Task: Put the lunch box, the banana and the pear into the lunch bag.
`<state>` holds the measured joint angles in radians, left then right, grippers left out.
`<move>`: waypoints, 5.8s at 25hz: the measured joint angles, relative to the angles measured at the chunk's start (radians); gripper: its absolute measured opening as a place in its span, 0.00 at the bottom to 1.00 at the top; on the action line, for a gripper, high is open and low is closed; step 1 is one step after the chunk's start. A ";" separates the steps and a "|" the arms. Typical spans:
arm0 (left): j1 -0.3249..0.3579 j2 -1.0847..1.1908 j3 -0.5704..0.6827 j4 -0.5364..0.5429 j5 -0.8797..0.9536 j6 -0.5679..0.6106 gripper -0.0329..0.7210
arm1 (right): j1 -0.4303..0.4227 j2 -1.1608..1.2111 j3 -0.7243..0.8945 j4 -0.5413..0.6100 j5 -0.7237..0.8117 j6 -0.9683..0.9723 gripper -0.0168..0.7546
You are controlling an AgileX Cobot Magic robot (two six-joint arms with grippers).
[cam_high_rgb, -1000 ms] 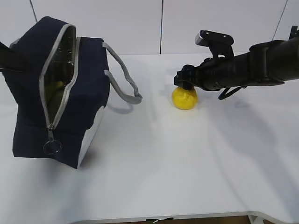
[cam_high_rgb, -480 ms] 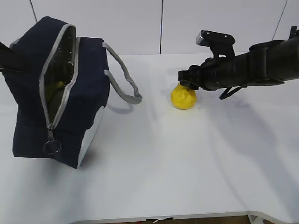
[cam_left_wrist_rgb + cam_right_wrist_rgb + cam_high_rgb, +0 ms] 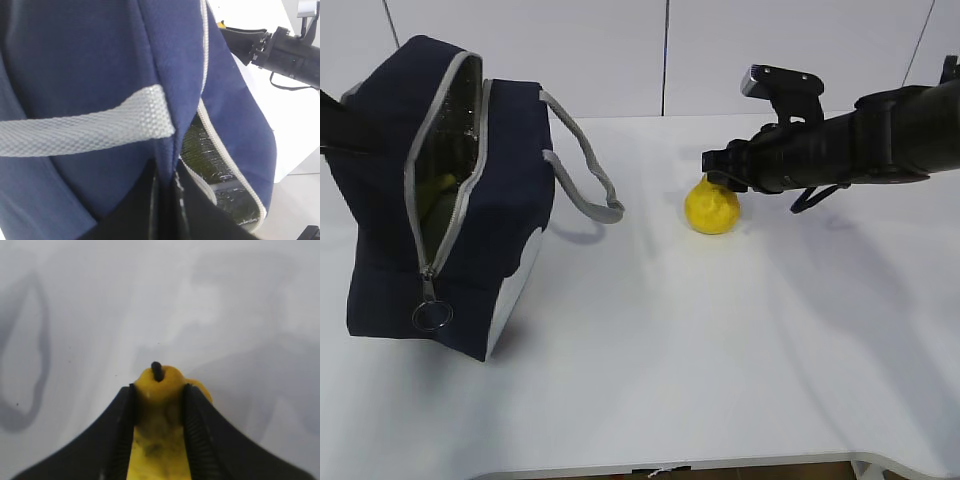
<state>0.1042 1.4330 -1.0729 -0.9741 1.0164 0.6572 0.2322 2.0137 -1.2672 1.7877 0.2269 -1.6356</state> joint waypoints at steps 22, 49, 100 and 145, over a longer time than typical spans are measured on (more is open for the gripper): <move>0.000 0.000 0.000 0.000 -0.013 0.000 0.02 | -0.003 -0.220 0.000 -0.050 0.158 -0.053 0.36; 0.002 0.004 0.000 -0.144 0.084 0.090 0.02 | 0.168 -0.277 -0.115 -0.051 0.694 -0.276 0.36; 0.002 0.004 0.000 -0.153 0.089 0.113 0.02 | 0.251 -0.078 -0.313 -0.050 0.311 -0.403 0.50; 0.002 0.004 0.000 -0.153 0.096 0.117 0.02 | 0.018 -0.295 0.063 -0.440 0.619 0.786 0.50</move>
<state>0.1064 1.4366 -1.0729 -1.1271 1.1127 0.7740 0.2501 1.7183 -1.2041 1.3480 0.8455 -0.8498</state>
